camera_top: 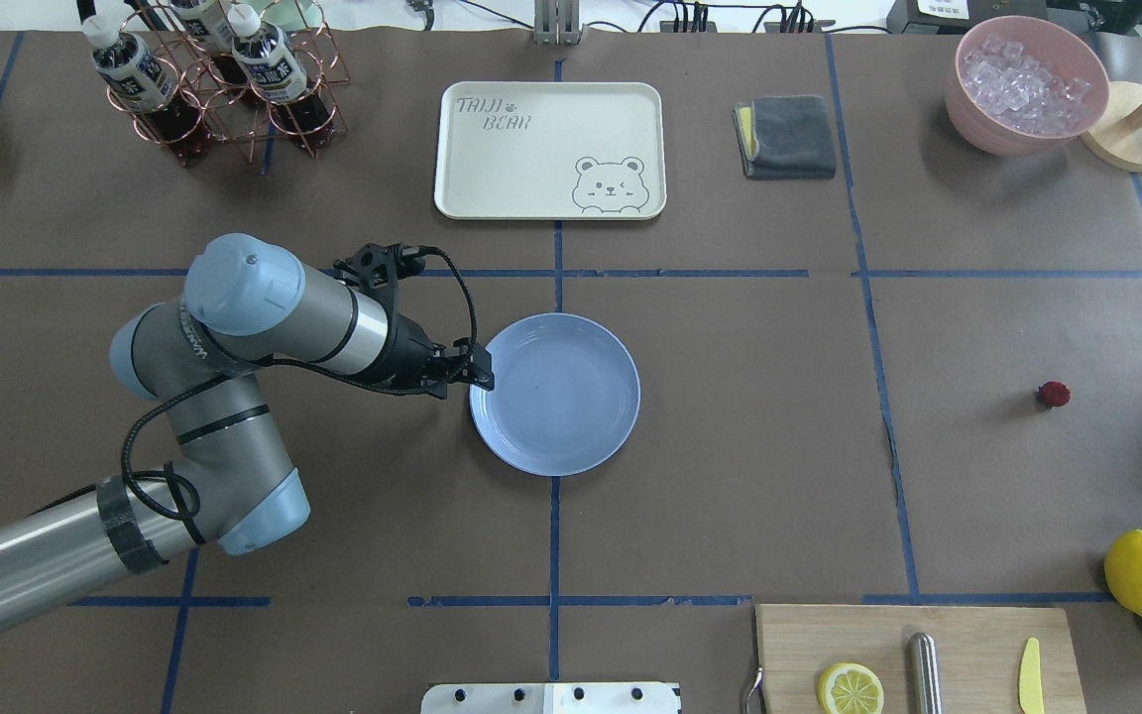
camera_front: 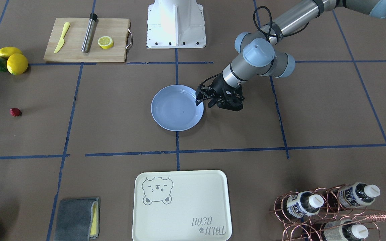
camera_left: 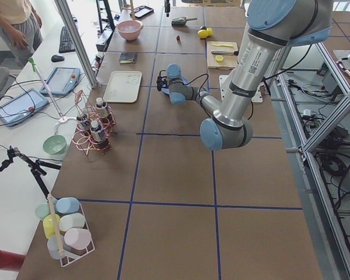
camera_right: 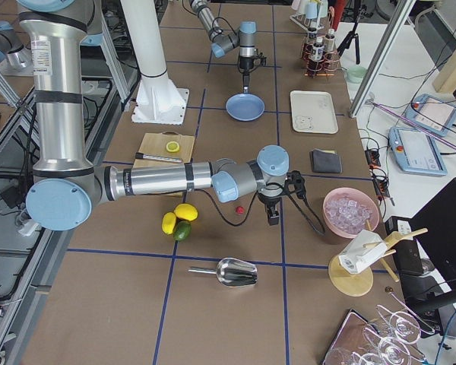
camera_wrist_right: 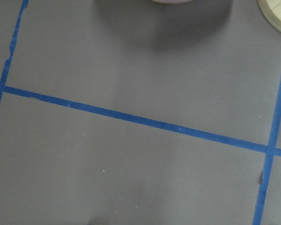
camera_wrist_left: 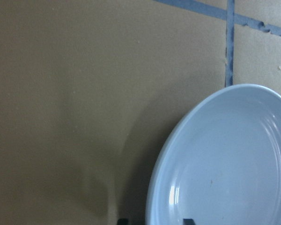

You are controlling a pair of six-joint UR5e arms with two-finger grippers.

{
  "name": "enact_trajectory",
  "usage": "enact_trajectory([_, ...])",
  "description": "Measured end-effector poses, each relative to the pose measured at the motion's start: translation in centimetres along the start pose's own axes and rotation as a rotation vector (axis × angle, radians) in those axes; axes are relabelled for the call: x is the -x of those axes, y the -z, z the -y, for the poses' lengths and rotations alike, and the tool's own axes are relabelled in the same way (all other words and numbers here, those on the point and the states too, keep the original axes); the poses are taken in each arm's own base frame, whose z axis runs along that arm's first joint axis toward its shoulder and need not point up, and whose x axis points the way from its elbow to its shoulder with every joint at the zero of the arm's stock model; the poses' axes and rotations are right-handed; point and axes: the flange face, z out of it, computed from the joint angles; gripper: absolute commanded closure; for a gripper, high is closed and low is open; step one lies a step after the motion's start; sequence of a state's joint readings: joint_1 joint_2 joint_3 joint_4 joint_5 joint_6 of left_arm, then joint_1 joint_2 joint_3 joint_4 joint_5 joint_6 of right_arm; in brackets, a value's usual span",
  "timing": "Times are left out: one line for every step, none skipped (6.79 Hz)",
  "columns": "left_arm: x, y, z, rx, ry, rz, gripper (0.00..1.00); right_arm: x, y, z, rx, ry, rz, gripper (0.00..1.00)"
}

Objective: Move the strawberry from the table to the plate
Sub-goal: 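Release the plate and lift the left gripper while the right gripper reaches toward the strawberry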

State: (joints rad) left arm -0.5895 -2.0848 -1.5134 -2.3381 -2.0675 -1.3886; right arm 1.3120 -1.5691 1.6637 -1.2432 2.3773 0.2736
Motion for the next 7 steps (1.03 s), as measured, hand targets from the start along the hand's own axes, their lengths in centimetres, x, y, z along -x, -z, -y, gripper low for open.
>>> enact_trajectory([0.8,3.0,1.6,-0.042,0.005,-0.012,0.16,2.1,-1.1,0.0,-0.028,-0.051,0.027,0.00])
enact_trajectory([1.6,5.9,3.1,-0.084,0.010,-0.022,0.16,4.5,-2.5,-0.3,-0.061,-0.144,0.050,0.00])
enact_trajectory([2.1,7.8,4.2,-0.112,0.014,-0.025,0.16,6.5,-4.5,-0.9,-0.076,-0.231,0.043,0.00])
enact_trajectory([2.3,8.5,4.6,-0.124,0.016,-0.028,0.16,7.6,-6.4,-1.8,-0.074,-0.277,0.021,0.00])
enact_trajectory([2.1,8.9,4.6,-0.130,0.013,-0.033,0.16,7.8,-7.5,-2.9,-0.059,-0.300,0.005,0.01])
enact_trajectory([1.9,9.2,4.5,-0.133,0.010,-0.038,0.16,7.2,-8.5,-4.5,-0.034,-0.314,-0.010,0.01])
enact_trajectory([1.8,9.4,4.5,-0.135,0.009,-0.041,0.16,7.1,-9.7,-5.9,-0.001,-0.314,-0.024,0.05])
